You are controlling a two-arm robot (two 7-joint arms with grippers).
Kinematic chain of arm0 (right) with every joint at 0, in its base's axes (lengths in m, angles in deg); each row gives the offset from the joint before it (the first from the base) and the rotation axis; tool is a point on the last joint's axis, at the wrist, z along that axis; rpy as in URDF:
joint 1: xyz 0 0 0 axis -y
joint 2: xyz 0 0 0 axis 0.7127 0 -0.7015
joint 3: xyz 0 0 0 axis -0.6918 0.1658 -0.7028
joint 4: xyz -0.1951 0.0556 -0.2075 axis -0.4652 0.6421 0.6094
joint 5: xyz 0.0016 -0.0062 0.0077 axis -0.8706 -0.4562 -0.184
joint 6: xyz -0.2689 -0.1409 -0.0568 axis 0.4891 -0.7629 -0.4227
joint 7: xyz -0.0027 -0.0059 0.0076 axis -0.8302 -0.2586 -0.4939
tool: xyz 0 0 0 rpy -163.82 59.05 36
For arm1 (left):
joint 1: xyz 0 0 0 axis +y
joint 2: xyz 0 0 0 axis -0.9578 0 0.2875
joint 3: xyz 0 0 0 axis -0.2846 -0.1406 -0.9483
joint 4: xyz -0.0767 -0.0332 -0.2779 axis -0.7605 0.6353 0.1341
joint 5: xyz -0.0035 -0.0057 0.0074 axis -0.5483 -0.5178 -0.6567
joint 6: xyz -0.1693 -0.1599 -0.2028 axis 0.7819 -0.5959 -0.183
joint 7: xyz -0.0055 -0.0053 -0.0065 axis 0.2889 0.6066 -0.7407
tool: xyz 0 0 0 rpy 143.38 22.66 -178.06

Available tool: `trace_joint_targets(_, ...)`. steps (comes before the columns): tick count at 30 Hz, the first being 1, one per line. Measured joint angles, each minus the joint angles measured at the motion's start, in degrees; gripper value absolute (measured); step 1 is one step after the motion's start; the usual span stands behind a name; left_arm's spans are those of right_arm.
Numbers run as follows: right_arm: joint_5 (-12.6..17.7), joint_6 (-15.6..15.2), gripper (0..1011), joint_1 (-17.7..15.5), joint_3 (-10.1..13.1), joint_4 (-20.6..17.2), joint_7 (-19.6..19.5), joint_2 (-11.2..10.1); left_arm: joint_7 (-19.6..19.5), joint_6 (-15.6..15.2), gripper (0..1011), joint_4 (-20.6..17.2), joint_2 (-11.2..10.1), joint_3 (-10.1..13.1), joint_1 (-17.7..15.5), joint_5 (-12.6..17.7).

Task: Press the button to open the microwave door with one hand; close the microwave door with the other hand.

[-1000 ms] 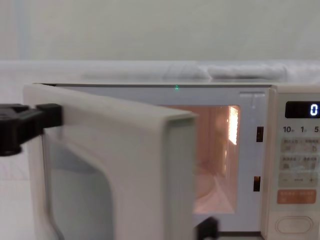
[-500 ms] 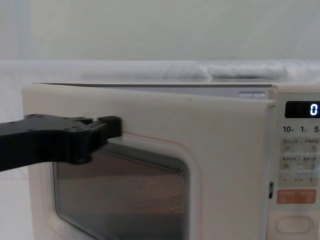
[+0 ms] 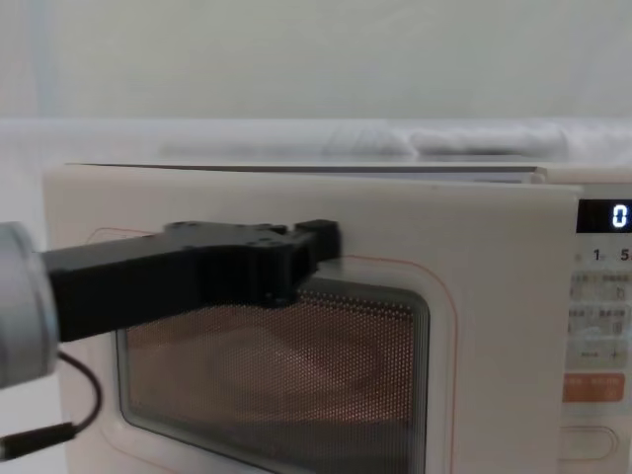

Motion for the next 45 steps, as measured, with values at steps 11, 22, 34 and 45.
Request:
trace_joint_targets(11,0.00,0.00,1002,0.00,0.00,0.00,0.00,0.00,2.64,2.20,0,5.33,3.24,4.06,-4.91,0.45)
trace_joint_targets(22,0.00,0.00,1002,0.00,0.00,0.00,0.00,0.00,1.87,5.45,0,11.93,5.61,7.24,-9.44,0.12)
trace_joint_targets(34,0.00,0.00,1002,0.00,0.00,0.00,0.00,0.00,1.53,6.00,0,15.98,6.32,7.80,-13.82,-0.32)
trace_joint_targets(45,0.00,0.00,1002,0.00,0.00,0.00,0.00,0.00,4.24,4.92,0,17.26,8.07,8.50,-15.82,1.13)
